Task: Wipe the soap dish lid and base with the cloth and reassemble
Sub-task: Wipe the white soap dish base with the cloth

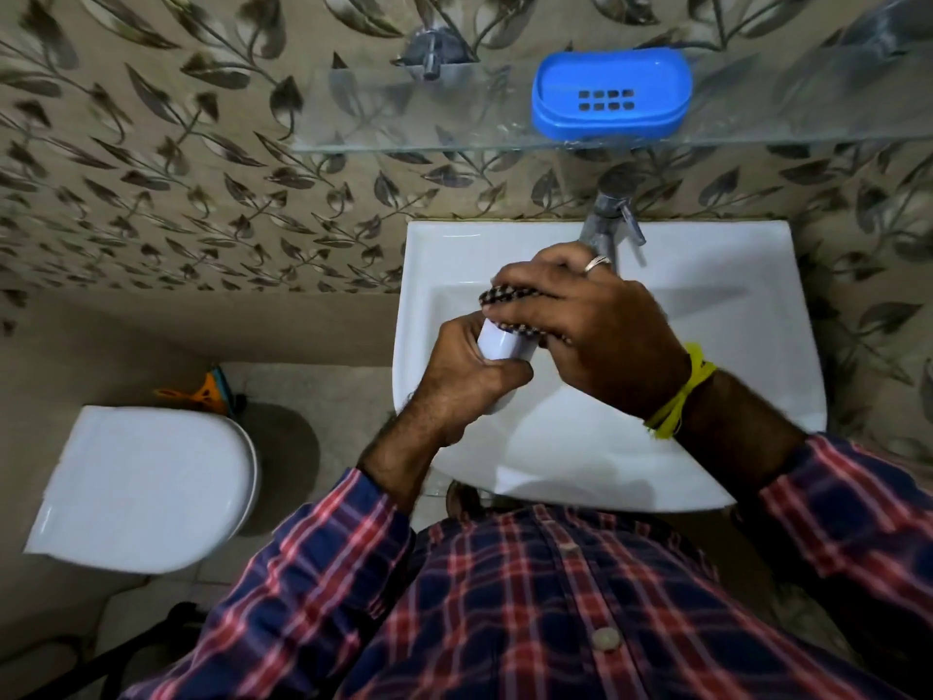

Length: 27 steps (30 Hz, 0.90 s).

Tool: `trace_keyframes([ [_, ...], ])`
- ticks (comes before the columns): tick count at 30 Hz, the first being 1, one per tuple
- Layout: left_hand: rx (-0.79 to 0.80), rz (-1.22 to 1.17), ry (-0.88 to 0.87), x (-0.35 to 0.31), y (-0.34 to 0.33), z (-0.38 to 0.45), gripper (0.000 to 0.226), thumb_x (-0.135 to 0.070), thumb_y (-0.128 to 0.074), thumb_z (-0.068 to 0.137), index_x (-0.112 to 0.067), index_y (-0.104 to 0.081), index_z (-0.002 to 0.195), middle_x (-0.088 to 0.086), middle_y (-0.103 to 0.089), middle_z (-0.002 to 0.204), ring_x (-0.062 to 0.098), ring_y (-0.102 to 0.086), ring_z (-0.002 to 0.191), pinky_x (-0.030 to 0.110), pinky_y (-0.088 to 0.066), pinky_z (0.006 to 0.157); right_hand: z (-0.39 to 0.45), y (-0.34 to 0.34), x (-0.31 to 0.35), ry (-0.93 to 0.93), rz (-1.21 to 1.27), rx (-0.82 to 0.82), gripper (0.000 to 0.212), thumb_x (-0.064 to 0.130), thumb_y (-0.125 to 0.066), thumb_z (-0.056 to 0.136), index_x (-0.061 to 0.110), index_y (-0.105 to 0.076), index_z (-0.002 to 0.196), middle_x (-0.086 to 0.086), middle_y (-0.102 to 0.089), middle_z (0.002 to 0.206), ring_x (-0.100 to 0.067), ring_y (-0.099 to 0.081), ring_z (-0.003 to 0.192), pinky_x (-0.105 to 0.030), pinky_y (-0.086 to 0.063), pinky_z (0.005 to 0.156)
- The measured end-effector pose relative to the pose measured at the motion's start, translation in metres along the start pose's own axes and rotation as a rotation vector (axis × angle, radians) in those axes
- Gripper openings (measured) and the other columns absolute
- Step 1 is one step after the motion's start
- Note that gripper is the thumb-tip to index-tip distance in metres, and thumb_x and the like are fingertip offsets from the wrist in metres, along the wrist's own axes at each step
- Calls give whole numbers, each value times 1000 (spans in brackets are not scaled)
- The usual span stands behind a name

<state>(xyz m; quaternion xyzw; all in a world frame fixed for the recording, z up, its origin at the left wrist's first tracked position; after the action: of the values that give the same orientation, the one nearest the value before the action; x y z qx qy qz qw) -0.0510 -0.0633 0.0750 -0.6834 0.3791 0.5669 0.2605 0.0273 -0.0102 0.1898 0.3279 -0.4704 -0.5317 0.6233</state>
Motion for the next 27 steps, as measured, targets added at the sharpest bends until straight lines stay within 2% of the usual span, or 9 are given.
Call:
trace_keyframes([
  [3,7,7,10,4,0,-4,25,-10,-76,71,-29,-72,86,-12,-71,77,5,-68,72,27,-54,60,-4,-11,23,123,-42,23,38,2,-47,84,12,-73,109,-6,-68,123,-36,-60,109,-42,-52,89],
  [5,32,-5,-25,1,1,-4,26,-6,-75,73,-27,-72,87,-12,-72,79,5,-69,74,26,-53,61,-7,-12,25,131,-16,19,39,5,-44,87,14,-72,112,-4,-67,124,-34,-59,112,-39,-49,93],
  [7,21,6,-43,-2,2,-3,26,-2,-70,68,-22,-69,84,-10,-70,78,10,-66,74,30,-52,63,-4,-5,2,3,42,-45,41,5,-44,87,15,-71,116,-3,-67,124,-32,-59,110,-37,-48,94],
  [9,5,28,-19,-3,0,-4,29,-7,-70,64,-26,-69,85,-11,-71,78,13,-67,73,31,-54,64,-2,-7,-29,-180,167,-97,45,-2,-47,82,11,-70,118,-7,-67,124,-31,-60,111,-40,-48,99],
  [12,-10,-69,-21,-3,-3,-7,37,-14,-75,69,-15,-71,106,1,-77,98,28,-74,93,42,-61,80,-19,-29,-74,-536,745,-125,42,-17,-50,83,1,-68,117,-11,-69,118,-22,-64,113,-40,-49,102],
  [15,-34,-170,-45,-5,-8,-8,36,-35,-74,84,-18,-72,115,4,-78,109,23,-74,103,37,-60,86,-40,-60,-84,-772,1186,-171,36,-11,-51,91,3,-66,120,-10,-71,116,-18,-67,108,-33,-53,96],
  [21,-281,-55,-59,-13,0,0,49,-64,-62,81,-23,-73,106,4,-78,103,21,-74,99,51,-59,89,-44,-74,-91,-861,1329,-267,29,-6,-54,93,12,-69,111,1,-75,100,-13,-71,93,-24,-57,79],
  [25,-307,-104,-89,-18,1,12,39,-68,-60,83,-35,-74,100,-5,-78,103,16,-74,101,41,-61,86,-48,-87,-93,-930,1400,-201,27,-4,-55,93,15,-71,103,-2,-76,97,-15,-72,89,-30,-59,79],
  [27,-314,-224,-68,-13,-2,18,42,-68,-59,86,-32,-72,104,-7,-78,106,15,-73,104,38,-60,86,-54,-92,-98,-981,1438,-214,21,0,-58,94,11,-70,106,-12,-74,106,-23,-70,93,-38,-57,86],
])
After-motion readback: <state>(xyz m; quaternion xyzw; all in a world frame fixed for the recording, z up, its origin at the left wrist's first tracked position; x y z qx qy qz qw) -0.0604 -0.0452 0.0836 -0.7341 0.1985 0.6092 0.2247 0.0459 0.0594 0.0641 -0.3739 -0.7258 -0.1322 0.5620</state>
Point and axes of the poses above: each hand's wrist, its own z-axis towards the middle knuckle, its own y-axis out of the back of the hand, x = y × z, the point moved 9 cm from there along z, towards the middle knuckle
